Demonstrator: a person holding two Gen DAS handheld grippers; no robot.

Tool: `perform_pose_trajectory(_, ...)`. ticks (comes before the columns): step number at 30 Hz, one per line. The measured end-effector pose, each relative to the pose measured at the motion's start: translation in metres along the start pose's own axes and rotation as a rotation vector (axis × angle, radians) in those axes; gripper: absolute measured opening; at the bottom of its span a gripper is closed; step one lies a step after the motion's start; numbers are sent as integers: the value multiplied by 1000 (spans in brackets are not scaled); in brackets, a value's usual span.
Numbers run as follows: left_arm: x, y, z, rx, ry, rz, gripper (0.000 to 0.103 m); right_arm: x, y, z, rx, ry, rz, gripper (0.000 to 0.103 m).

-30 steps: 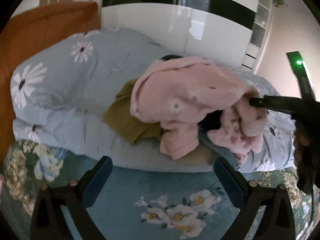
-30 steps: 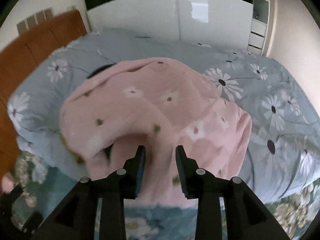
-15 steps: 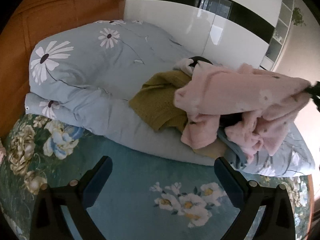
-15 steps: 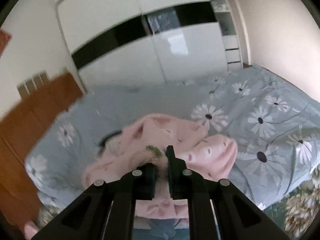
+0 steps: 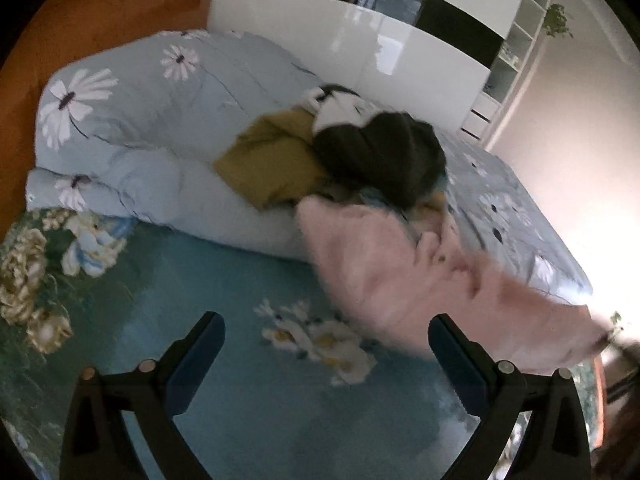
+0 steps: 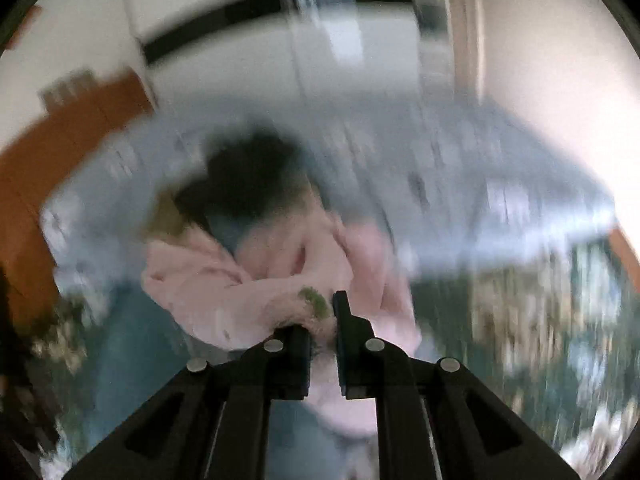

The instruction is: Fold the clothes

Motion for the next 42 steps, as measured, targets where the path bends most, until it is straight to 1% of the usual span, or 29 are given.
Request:
perform_pose_trajectory(4, -22, -12, 8, 9, -29, -57, 103, -81, -24, 32, -59, -26, -200, 11)
perform_pose_trajectory(5, -25, -15, 9, 14, -31, -64, 103, -97, -30, 38, -65, -38, -237, 11)
perform_pose_trajectory(6, -28, -18, 9, 24, -34, -72, 103, -105, -32, 42, -60, -52, -251, 13)
perform_pose_trajectory(8, -35, -24, 8, 47, -41, -86, 103, -114, -31, 48, -44, -70, -261, 13)
perform_pose_trajectory(10, -38, -29, 6, 67, -44, -90, 103, -117, -25, 53, -36, -81, -245, 18)
perform_pose_trajectory(11, -39, -32, 5, 73, -41, -92, 103, -118, -21, 55, -32, -85, -239, 22)
perform_pose_trajectory(13, -41, -39, -2, 86, -30, -103, 103, -123, -12, 60, -24, -95, -244, 40)
perform_pose_trajectory(14, -42, -43, -7, 93, -23, -109, 103, -126, -8, 62, -20, -100, -246, 44)
perform_pose_trajectory(15, -42, -47, -11, 100, -17, -115, 103, -129, -4, 65, -15, -105, -248, 50)
perform_pose_trajectory(16, -43, -50, -14, 103, -13, -119, 103, -130, 1, 67, -11, -113, -245, 53)
perform_pose_trajectory(18, -43, -58, -19, 106, -7, -129, 103, -129, 11, 74, 0, -137, -227, 55)
perform_pose_trajectory(20, -45, -73, -25, 118, 6, -156, 103, -120, 15, 76, 14, -164, -202, 57)
perform_pose_trajectory(21, -45, -80, -27, 123, 13, -170, 103, -112, 15, 75, 33, -175, -183, 61)
perform_pose_trajectory(23, -47, -96, -30, 128, 34, -199, 103, -92, 8, 67, 89, -180, -149, 64)
perform_pose_trajectory(27, -50, -133, -37, 133, 86, -266, 103, -45, -35, 34, 154, -109, -151, 65)
perform_pose_trajectory(31, -53, -168, -44, 159, 122, -321, 103, -4, -99, -6, 150, -6, -166, 65)
perform_pose_trajectory(33, -54, -185, -48, 171, 141, -348, 103, 10, -129, -19, 145, 17, -183, 65)
perform_pose_trajectory(35, -55, -197, -51, 187, 160, -369, 102, 23, -157, -24, 106, 19, -198, 65)
perform_pose_trajectory(37, -57, -206, -54, 181, 191, -390, 101, 33, -179, -21, 55, 3, -213, 65)
perform_pose_trajectory(39, -60, -213, -55, 168, 219, -403, 98, 41, -197, -16, 28, -34, -231, 64)
perform_pose_trajectory(41, -63, -218, -54, 153, 239, -425, 92, 43, -207, -13, 26, -69, -255, 56)
perform_pose_trajectory(42, -66, -220, -55, 135, 261, -442, 84, 43, -209, -12, 20, -75, -264, 41)
Point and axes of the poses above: each gripper's, at about its wrist camera, not at the fingertips, and y roughly against the way its jaws point, z to its right, x to its top, the point moved 5 cm from there along -y, roughly the way its jaws point, and after that the axes turned 6 degrees about y, right-handed, at the moved point
